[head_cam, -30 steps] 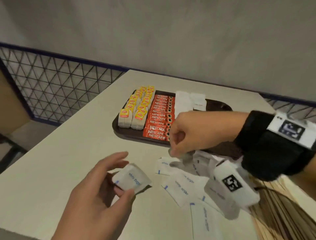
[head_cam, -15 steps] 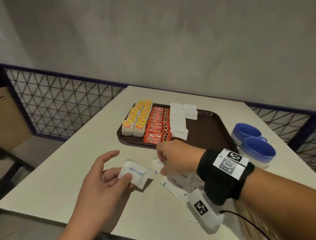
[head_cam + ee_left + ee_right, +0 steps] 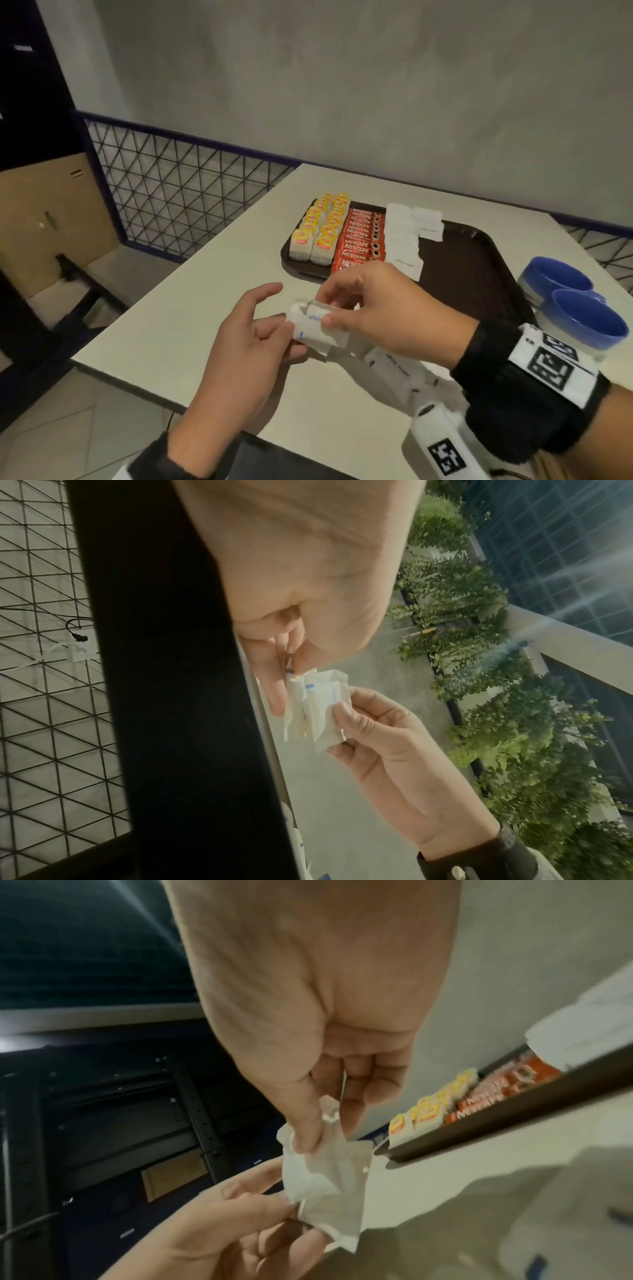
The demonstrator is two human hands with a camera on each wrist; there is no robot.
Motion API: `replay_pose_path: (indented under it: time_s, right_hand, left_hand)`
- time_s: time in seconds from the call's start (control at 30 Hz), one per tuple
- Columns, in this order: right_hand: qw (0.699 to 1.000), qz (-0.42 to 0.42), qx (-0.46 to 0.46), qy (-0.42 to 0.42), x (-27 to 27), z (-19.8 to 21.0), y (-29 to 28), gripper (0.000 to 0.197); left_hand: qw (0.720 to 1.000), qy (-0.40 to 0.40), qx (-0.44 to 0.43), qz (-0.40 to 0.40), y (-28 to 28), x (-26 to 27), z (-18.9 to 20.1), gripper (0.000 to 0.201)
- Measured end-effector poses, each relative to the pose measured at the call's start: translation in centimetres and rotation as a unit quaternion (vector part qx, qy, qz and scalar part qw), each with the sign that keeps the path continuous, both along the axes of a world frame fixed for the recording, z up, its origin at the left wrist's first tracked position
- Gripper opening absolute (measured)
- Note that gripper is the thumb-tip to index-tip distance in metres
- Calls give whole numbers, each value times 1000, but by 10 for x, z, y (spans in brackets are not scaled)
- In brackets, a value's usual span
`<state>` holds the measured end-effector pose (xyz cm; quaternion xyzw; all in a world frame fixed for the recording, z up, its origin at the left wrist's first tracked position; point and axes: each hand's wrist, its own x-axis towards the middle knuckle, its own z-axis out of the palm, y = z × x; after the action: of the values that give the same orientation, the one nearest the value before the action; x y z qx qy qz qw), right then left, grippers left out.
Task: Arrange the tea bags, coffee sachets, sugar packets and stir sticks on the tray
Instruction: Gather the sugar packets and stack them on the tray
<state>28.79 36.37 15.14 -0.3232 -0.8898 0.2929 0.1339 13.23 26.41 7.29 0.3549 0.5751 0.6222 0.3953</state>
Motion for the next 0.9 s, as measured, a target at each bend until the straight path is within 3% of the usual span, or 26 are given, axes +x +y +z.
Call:
replay_pose_path:
  time_s: [0.23, 0.47, 0.6, 0.73, 0.9]
  right_hand:
    - [999, -1, 30, -27, -11, -7, -4, 22]
    - [996, -41, 60, -42, -13, -14, -2, 47]
    - [998, -25, -48, -15, -7, -14, 2, 19]
    - [997, 18, -73, -6, -3, -15, 3, 11]
    - [996, 43, -69, -29, 0, -12, 6, 8]
  left_hand:
    - [997, -75, 22, -15, -5, -7, -4, 44]
    - [999, -28, 43, -17, -9, -4, 0, 51]
    - [998, -20, 60, -22, -10, -4, -4, 48]
    - [997, 22, 73, -27, -8, -1, -4, 4]
    - [995, 64, 71, -15, -9, -1, -2, 28]
